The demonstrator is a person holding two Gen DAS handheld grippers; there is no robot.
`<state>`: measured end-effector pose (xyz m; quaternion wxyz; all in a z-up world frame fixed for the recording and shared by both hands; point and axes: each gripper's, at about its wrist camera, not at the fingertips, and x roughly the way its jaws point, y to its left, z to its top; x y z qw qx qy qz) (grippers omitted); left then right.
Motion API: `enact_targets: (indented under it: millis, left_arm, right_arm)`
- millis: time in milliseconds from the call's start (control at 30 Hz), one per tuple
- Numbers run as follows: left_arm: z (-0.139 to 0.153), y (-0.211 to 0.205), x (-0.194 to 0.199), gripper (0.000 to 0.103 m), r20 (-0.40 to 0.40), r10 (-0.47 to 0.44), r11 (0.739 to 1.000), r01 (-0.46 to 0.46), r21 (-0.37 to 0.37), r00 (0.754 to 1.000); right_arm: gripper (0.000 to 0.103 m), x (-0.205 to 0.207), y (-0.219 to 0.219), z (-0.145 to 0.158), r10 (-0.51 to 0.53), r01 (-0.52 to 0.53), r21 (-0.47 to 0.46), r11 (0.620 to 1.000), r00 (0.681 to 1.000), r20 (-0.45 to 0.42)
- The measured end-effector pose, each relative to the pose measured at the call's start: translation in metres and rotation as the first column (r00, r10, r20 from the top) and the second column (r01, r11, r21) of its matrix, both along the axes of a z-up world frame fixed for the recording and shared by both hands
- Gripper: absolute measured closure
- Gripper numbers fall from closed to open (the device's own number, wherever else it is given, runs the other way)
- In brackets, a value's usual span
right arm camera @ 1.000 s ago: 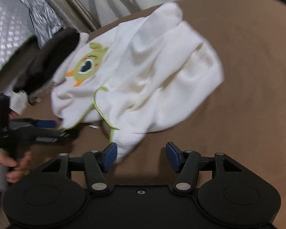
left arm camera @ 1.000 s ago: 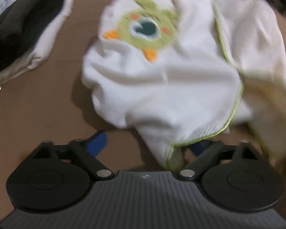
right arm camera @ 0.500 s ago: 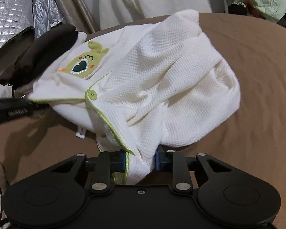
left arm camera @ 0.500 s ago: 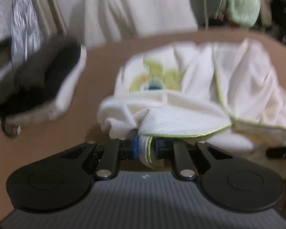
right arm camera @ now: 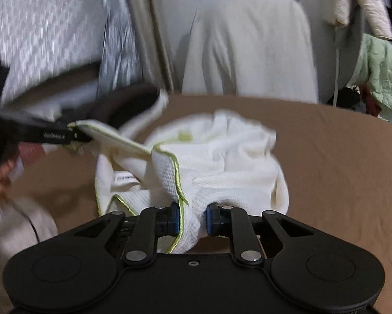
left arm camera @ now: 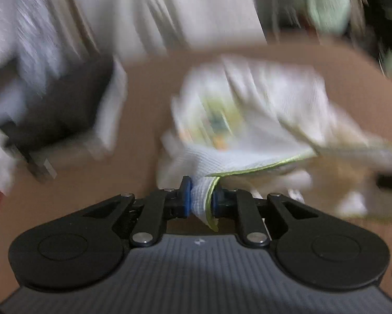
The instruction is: Fold clothes
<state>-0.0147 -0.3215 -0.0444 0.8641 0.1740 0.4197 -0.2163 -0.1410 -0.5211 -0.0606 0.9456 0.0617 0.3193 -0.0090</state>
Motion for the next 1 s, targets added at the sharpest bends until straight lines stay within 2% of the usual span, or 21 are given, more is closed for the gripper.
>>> enact_targets:
  millis: [67, 133, 200, 300, 367, 467, 567, 600, 667, 733, 767, 800, 833, 867, 900, 1000]
  left_arm:
    - [-0.04, -0.002, 0.006, 0.085, -0.168, -0.012, 0.998, 0.023, 0.063, 0.986]
    - [-0.064, 0.002, 0.005, 0.08, -0.218, 0.008, 0.993, 0.018, 0.114, 0.976]
    - [-0.058, 0.005, 0.004, 0.079, -0.207, 0.0, 0.994, 0.023, 0.109, 0.978]
    - [-0.026, 0.006, 0.006, 0.065, -0.15, -0.034, 0.999, 0.038, 0.026, 0.988]
    - [-0.009, 0.002, 0.005, 0.044, -0.115, -0.046, 0.999, 0.043, -0.029, 0.992]
    - [0.018, -0.004, 0.004, 0.042, -0.059, -0.061, 0.992, 0.054, -0.111, 0.996]
    - [0.04, -0.013, 0.004, 0.037, -0.014, -0.08, 0.979, 0.076, -0.187, 0.997]
    - [0.034, -0.024, 0.008, 0.037, -0.032, -0.115, 0.974, 0.106, -0.2, 0.993]
    - [0.021, -0.046, 0.018, 0.035, -0.061, -0.174, 0.964, 0.158, -0.212, 0.983]
    - [-0.003, -0.074, 0.036, 0.031, -0.055, -0.18, 0.976, 0.172, -0.133, 0.982]
    - [-0.017, -0.088, 0.046, 0.029, -0.047, -0.178, 0.982, 0.175, -0.07, 0.983]
    - [-0.034, -0.101, 0.056, 0.029, -0.024, -0.164, 0.985, 0.165, 0.046, 0.986]
    - [-0.05, -0.115, 0.066, 0.029, 0.001, -0.152, 0.975, 0.15, 0.161, 0.988]
    - [-0.065, -0.125, 0.075, 0.03, 0.025, -0.148, 0.955, 0.136, 0.263, 0.989]
    - [-0.073, -0.128, 0.082, 0.03, 0.039, -0.151, 0.94, 0.131, 0.317, 0.988]
    - [-0.08, -0.123, 0.097, 0.03, 0.046, -0.138, 0.944, 0.117, 0.31, 0.989]
  right_arm:
    - [0.084, 0.006, -0.003, -0.03, -0.012, 0.013, 0.007, 1.0, 0.991, -0.13]
    - [0.084, 0.009, -0.005, -0.05, -0.027, 0.027, -0.003, 1.0, 0.982, -0.186]
    - [0.084, 0.01, -0.007, -0.056, -0.018, 0.021, 0.009, 1.0, 0.98, -0.199]
    - [0.084, 0.009, -0.011, -0.05, 0.024, -0.017, 0.044, 0.999, 0.985, -0.17]
    - [0.083, 0.006, -0.007, -0.048, 0.04, -0.03, 0.067, 0.997, 0.988, -0.151]
    - [0.082, 0.009, -0.005, -0.05, 0.106, -0.078, 0.2, 0.977, 0.985, -0.136]
    - [0.082, 0.016, -0.001, -0.045, 0.204, -0.153, 0.353, 0.923, 0.972, -0.114]
    - [0.082, 0.022, 0.006, -0.044, 0.225, -0.174, 0.34, 0.924, 0.967, -0.117]
    - [0.083, 0.033, 0.022, -0.048, 0.236, -0.192, 0.243, 0.951, 0.958, -0.165]
    - [0.082, 0.039, 0.035, -0.057, 0.25, -0.215, 0.175, 0.961, 0.945, -0.21]
    - [0.078, 0.038, 0.037, -0.061, 0.257, -0.221, 0.177, 0.959, 0.942, -0.217]
    - [0.076, 0.037, 0.037, -0.063, 0.263, -0.222, 0.193, 0.956, 0.94, -0.218]
    - [0.075, 0.035, 0.035, -0.064, 0.264, -0.22, 0.207, 0.953, 0.94, -0.217]
    - [0.075, 0.032, 0.03, -0.063, 0.258, -0.213, 0.213, 0.954, 0.943, -0.21]
    - [0.075, 0.028, 0.022, -0.06, 0.25, -0.206, 0.215, 0.955, 0.948, -0.199]
    - [0.071, 0.015, -0.013, -0.044, 0.19, -0.154, 0.238, 0.959, 0.973, -0.134]
